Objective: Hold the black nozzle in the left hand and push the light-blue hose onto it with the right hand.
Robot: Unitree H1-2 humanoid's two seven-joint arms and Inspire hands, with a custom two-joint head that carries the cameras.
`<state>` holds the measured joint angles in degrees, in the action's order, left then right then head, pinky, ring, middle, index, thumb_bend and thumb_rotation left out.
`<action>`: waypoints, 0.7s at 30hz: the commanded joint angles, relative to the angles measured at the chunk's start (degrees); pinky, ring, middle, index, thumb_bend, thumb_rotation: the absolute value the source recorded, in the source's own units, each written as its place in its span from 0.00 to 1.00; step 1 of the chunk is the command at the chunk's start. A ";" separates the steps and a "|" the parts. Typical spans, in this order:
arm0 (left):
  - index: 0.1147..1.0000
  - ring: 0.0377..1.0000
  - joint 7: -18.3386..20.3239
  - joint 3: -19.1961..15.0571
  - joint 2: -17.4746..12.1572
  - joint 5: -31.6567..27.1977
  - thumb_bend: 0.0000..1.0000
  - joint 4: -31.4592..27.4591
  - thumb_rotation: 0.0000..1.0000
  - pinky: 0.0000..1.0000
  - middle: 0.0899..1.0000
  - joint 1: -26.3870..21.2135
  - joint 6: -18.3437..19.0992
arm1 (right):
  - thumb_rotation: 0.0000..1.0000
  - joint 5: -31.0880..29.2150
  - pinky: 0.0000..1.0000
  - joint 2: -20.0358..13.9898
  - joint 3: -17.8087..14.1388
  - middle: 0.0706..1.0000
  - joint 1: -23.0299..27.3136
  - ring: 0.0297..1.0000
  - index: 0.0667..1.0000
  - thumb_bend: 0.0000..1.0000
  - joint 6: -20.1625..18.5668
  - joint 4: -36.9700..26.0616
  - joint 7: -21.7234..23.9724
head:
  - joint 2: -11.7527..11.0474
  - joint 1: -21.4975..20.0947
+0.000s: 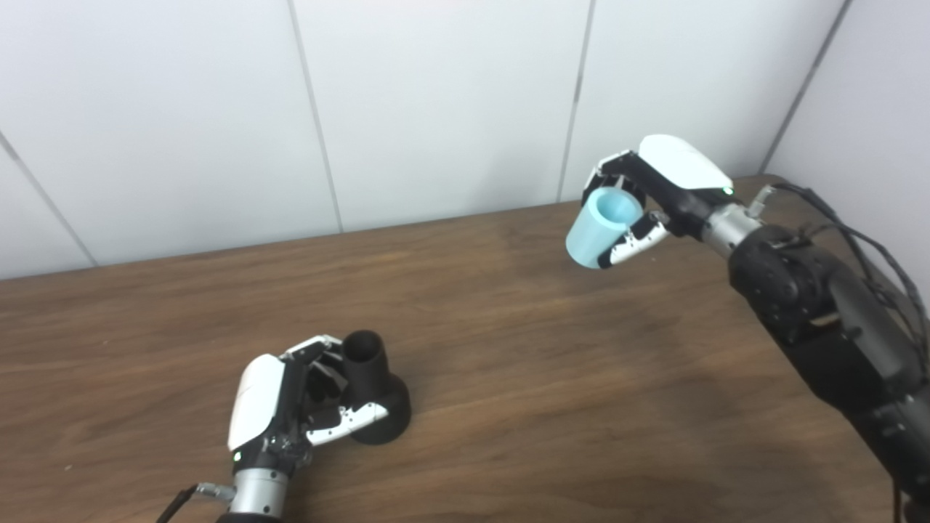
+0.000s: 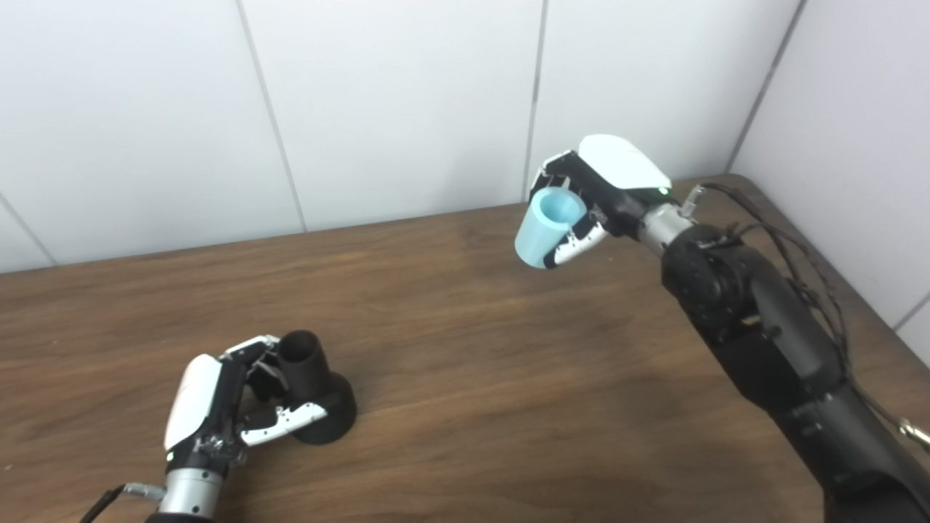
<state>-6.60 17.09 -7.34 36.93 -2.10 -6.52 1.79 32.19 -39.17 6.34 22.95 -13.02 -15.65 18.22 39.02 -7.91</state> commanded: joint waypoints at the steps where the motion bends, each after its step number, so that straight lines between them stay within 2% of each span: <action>1: 0.45 0.34 0.42 1.08 0.41 2.00 0.50 1.93 0.00 0.34 0.40 1.38 1.30 | 0.00 -1.14 0.36 0.15 -1.42 0.48 1.23 0.38 0.45 0.50 -1.00 -4.25 1.01 | 0.09 1.13; 5: 0.44 0.35 -0.40 1.47 0.72 2.49 0.50 2.54 0.00 0.37 0.40 1.42 0.47 | 0.00 -2.08 0.38 2.54 -1.01 0.47 1.00 0.37 0.47 0.50 -1.75 -9.55 3.23 | 0.14 2.43; 10: 0.44 0.37 -0.39 2.22 1.07 3.29 0.50 2.45 0.00 0.39 0.41 1.47 1.58 | 0.00 -2.10 0.36 6.76 0.12 0.47 0.82 0.37 0.48 0.50 -2.92 -14.97 5.15 | 0.28 4.99; 16: 0.47 0.34 -0.02 2.55 1.82 3.62 0.50 1.93 0.00 0.35 0.39 1.73 2.47 | 0.00 -1.65 0.33 11.41 1.06 0.47 0.28 0.37 0.49 0.50 -3.35 -18.35 6.33 | 0.42 6.86; 21: 0.44 0.34 -0.12 2.66 2.43 3.79 0.50 1.97 0.00 0.36 0.39 1.85 2.42 | 0.00 -1.22 0.31 14.69 2.38 0.47 -0.08 0.37 0.49 0.49 -2.76 -19.46 6.29 | 0.48 7.62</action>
<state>-8.46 19.11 -4.80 39.59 -1.33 -6.26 1.91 30.73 -24.44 9.16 21.60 -16.50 -32.77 25.05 39.46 -0.27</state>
